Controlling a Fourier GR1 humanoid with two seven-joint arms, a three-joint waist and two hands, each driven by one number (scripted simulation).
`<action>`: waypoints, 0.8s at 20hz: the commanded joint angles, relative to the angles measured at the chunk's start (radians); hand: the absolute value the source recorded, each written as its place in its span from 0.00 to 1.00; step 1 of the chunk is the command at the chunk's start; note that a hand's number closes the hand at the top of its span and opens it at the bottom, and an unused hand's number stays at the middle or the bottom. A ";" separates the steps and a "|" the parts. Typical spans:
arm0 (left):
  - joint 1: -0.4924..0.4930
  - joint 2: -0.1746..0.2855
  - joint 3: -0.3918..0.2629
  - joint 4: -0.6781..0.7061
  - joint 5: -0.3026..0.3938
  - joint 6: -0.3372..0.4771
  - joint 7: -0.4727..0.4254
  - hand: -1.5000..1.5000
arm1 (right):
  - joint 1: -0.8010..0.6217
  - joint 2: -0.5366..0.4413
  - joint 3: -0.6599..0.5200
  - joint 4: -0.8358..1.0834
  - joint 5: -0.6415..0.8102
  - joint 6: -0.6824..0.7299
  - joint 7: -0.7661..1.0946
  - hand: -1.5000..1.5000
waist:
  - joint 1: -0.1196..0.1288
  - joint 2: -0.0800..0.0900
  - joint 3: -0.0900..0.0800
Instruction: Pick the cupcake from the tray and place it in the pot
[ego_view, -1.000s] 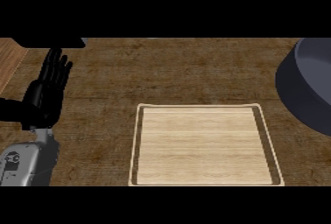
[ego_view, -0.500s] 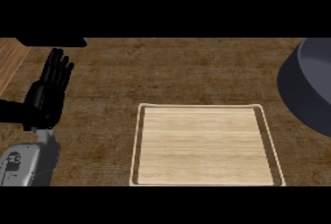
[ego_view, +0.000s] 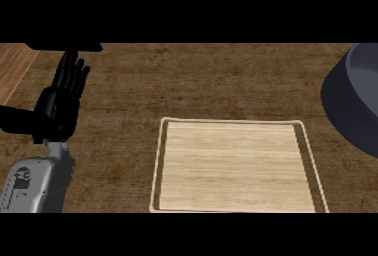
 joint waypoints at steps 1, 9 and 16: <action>0.008 -0.013 -0.013 -0.007 -0.001 -0.003 -0.006 0.50 | -0.035 -0.023 0.014 0.118 0.007 0.060 -0.113 0.00 | 0.011 0.004 0.001; 0.003 0.013 0.024 0.009 0.015 -0.011 0.005 0.50 | -0.092 -0.023 -0.134 0.135 -0.175 0.122 -0.256 0.00 | -0.014 -0.005 0.000; 0.039 0.012 0.035 0.014 0.033 -0.038 -0.038 0.50 | -0.106 -0.071 -0.282 0.210 -0.330 0.194 -0.177 0.00 | -0.011 -0.003 0.000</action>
